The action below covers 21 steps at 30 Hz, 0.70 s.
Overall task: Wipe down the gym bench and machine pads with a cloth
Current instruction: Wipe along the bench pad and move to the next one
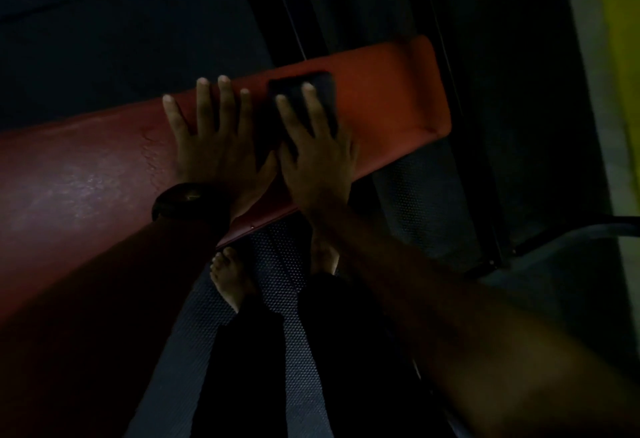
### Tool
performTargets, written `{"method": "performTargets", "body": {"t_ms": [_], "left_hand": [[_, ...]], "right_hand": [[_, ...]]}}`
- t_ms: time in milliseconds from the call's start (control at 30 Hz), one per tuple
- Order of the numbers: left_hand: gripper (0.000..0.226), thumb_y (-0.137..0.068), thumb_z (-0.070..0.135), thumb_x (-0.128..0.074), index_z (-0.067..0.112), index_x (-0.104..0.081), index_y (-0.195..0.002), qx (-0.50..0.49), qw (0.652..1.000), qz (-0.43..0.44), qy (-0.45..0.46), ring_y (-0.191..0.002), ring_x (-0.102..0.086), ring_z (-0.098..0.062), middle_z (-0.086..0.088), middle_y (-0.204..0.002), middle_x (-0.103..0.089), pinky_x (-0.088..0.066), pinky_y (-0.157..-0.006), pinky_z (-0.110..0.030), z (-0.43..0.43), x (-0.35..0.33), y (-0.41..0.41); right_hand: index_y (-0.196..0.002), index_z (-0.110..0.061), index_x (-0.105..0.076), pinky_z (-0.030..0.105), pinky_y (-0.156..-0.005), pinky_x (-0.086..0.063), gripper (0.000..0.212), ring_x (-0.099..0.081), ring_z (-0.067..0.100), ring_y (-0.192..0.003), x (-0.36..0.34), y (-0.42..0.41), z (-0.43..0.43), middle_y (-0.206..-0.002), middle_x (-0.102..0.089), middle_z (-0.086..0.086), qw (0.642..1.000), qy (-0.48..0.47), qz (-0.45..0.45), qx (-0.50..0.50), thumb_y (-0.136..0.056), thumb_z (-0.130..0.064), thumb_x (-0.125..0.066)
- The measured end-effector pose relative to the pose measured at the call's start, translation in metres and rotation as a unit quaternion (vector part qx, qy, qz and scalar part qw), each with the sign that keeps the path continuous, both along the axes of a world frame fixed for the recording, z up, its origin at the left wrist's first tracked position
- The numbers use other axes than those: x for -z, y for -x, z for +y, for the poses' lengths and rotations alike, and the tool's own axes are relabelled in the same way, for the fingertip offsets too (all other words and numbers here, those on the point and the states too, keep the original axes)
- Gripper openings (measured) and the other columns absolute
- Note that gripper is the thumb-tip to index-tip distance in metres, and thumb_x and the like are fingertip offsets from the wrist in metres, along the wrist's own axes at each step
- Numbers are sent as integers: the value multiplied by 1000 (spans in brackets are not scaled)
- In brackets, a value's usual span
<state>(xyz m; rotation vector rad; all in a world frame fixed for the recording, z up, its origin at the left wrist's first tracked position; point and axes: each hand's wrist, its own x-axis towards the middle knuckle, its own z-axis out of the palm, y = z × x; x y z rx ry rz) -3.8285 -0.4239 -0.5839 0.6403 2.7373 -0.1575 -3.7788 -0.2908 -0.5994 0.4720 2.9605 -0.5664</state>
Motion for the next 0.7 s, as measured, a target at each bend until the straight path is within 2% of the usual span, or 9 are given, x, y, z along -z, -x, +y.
{"method": "performTargets", "body": {"t_ms": [67,133,233,300,367,467,600,633,700], "left_hand": [[91,-95,69,-21,6,-12,-160,2,1000,-6,0,-154,-6,-43,-22,-167,-10,-6,-117,-72,3,1,1],[93,-93,69,-22,7,-7,-160,12,1000,-6,15,-155,-2,-41,-20,-168,-5,-5,-118,-71,5,6,4],[94,-91,69,-22,8,-6,-160,9,1000,-18,8,-155,0,-40,-19,-168,-3,-3,-118,-71,12,7,12],[93,-91,69,-22,8,-6,-161,7,1000,-25,-3,-155,-1,-40,-18,-169,-4,-3,-118,-72,16,6,13],[93,-91,68,-23,9,-7,-161,11,999,-29,-8,-155,-2,-40,-18,-169,-4,-4,-118,-72,22,6,12],[93,-92,70,-20,9,-9,-161,6,1000,-21,-3,-155,-3,-41,-20,-168,-6,-3,-118,-72,29,9,11],[92,-92,70,-21,9,-8,-161,4,1000,-9,3,-154,-2,-40,-20,-168,-7,-3,-117,-72,31,15,10],[92,-92,69,-23,9,-8,-161,9,1000,-12,2,-155,-2,-40,-19,-168,-7,-3,-117,-72,32,16,11],[92,-92,68,-24,9,-8,-161,17,1000,-17,-1,-155,-2,-40,-18,-168,-5,-3,-117,-73,34,15,12]], "right_hand": [[-154,-41,-38,49,-90,-50,64,-48,38,-122,6,23,30,-166,-28,-3,986,-24,27,-163,-92,-36,-54],[-155,-40,-36,49,-86,-51,66,-52,37,-118,12,49,62,-165,-29,-1,974,-62,22,-214,-92,-34,-55],[-157,-44,-28,49,-96,-46,67,-49,33,-128,19,56,79,-168,-21,-4,998,-61,-27,-21,-96,-38,-54],[-157,-43,-27,49,-103,-42,67,-44,32,-134,22,35,65,-168,-17,-4,982,-15,-49,180,-97,-37,-55],[-157,-41,-30,54,-104,-40,66,-41,35,-135,18,6,39,-168,-19,-4,966,0,-53,251,-96,-37,-55],[-153,-39,-40,56,-97,-42,62,-45,40,-127,14,-21,20,-166,-27,-2,997,12,7,75,-91,-39,-49],[-155,-41,-35,51,-91,-50,66,-49,36,-123,19,26,68,-166,-27,-1,986,-38,15,-162,-89,-38,-41],[-155,-41,-34,50,-90,-51,66,-51,35,-122,22,37,82,-166,-26,0,985,-59,6,-161,-90,-36,-43],[-156,-44,-28,51,-93,-50,67,-50,33,-124,29,47,99,-167,-22,-3,996,-71,-24,-46,-94,-37,-51]]}}
